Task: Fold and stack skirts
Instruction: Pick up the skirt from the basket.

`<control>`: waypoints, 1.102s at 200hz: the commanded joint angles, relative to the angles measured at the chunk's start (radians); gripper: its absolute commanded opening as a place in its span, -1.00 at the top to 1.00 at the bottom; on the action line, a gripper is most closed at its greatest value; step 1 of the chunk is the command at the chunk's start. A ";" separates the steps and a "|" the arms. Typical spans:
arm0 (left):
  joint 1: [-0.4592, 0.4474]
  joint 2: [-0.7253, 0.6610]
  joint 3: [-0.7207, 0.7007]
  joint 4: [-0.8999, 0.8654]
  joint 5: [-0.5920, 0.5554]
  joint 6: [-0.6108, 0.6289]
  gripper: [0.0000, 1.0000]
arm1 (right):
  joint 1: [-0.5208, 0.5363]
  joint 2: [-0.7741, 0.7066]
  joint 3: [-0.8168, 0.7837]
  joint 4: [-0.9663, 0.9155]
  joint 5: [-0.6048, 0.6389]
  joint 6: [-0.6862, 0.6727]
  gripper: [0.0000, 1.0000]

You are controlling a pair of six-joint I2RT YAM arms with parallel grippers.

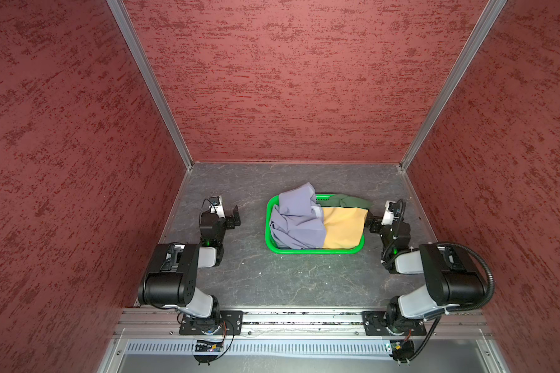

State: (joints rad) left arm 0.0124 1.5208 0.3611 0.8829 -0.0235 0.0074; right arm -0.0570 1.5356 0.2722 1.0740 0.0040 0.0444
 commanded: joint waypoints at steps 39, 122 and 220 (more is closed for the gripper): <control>0.009 0.013 0.016 0.018 0.013 -0.009 -0.99 | -0.006 0.002 0.015 0.059 0.019 -0.018 -0.98; -0.030 -0.165 0.171 -0.457 -0.014 -0.007 -0.99 | -0.006 -0.230 0.113 -0.339 0.060 0.011 -0.98; -0.382 -0.232 0.371 -0.963 -0.075 -0.184 -0.99 | 0.008 -0.384 0.362 -0.893 -0.088 0.263 -0.98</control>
State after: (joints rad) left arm -0.3050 1.2686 0.6975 0.0593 -0.1303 -0.0837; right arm -0.0570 1.1854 0.6033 0.3180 0.0372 0.2409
